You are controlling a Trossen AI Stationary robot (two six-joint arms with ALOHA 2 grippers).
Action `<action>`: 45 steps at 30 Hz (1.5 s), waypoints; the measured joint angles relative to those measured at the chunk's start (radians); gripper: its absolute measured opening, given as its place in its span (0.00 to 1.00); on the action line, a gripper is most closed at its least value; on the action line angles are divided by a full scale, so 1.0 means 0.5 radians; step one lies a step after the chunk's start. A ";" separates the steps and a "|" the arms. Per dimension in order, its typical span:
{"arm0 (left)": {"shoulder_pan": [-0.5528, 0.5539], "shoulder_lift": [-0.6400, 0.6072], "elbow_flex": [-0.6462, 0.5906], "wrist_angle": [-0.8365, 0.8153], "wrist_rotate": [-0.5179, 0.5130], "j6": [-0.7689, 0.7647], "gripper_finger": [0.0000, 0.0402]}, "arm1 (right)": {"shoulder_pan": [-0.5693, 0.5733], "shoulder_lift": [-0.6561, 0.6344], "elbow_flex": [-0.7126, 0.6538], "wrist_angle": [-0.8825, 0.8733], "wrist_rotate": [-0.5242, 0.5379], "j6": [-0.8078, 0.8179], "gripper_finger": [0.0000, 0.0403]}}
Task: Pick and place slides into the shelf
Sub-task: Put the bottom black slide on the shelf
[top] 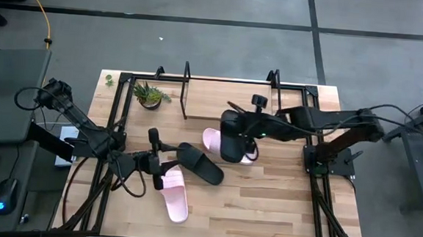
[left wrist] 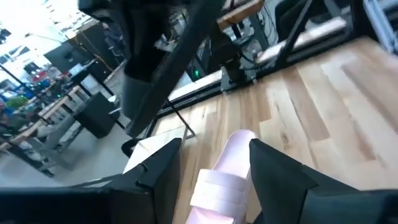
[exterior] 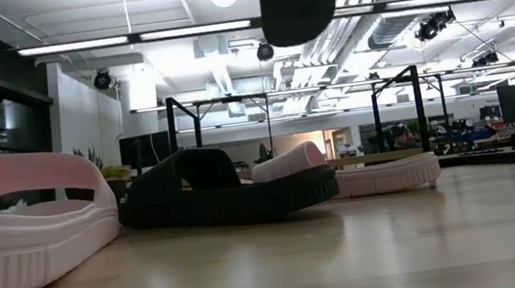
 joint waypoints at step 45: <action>0.682 -0.101 -0.001 -0.362 0.853 -0.468 0.33 | -1.262 -0.577 -1.372 1.225 -0.835 -1.224 0.00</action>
